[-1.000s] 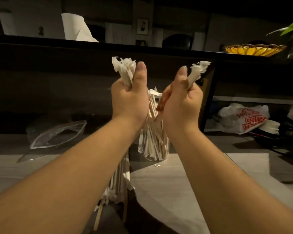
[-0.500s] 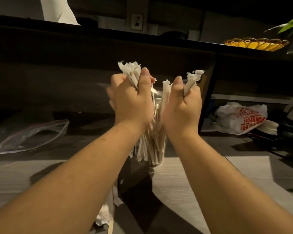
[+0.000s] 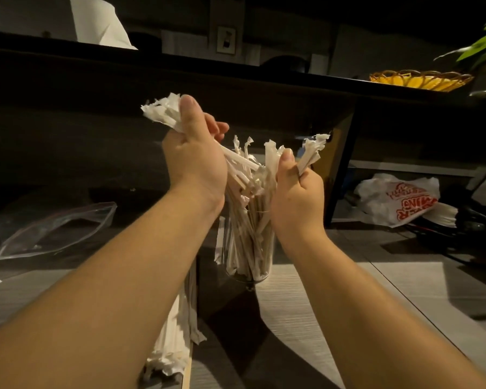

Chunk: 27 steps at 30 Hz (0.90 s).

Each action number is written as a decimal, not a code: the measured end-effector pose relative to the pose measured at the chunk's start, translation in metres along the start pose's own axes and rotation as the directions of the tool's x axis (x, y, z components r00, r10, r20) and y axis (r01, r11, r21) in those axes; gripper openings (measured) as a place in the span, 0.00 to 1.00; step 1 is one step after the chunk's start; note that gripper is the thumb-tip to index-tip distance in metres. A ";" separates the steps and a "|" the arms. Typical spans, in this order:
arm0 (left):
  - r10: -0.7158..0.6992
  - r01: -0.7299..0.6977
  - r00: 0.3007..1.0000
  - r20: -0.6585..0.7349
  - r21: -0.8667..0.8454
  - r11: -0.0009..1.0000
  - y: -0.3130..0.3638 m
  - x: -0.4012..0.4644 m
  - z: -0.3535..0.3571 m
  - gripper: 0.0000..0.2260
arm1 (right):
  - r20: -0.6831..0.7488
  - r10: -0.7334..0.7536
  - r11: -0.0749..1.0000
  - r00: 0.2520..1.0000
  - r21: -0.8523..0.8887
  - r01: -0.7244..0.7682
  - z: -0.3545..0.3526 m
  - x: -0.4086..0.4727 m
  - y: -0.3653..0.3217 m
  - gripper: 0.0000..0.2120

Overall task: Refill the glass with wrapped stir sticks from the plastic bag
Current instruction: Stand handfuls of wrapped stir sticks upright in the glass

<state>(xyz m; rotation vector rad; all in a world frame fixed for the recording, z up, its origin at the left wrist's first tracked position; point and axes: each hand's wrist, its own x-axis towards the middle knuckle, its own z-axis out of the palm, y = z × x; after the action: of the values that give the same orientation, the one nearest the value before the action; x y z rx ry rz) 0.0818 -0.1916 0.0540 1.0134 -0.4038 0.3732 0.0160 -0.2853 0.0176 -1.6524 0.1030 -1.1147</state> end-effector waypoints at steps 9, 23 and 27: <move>0.056 -0.164 0.933 0.355 0.282 0.945 -0.019 -0.010 -0.007 0.12 | 0.053 0.006 0.994 0.999 -0.110 0.000 0.000 0.001 0.005 0.22; -0.276 -0.026 0.802 0.529 0.492 0.870 -0.024 -0.008 -0.008 0.09 | 0.174 0.065 0.998 0.983 -0.013 -0.063 -0.004 0.002 0.015 0.12; -0.424 -0.014 0.721 0.548 0.624 0.782 -0.017 -0.003 -0.011 0.10 | 0.077 -0.108 0.994 0.991 0.019 0.107 -0.010 0.005 0.004 0.09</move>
<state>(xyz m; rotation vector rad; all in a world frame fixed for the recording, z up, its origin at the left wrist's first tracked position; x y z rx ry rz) 0.0888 -0.1906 0.0351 1.8151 -0.8410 -0.1297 0.0139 -0.2973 0.0171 -1.7031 -0.0453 -1.1272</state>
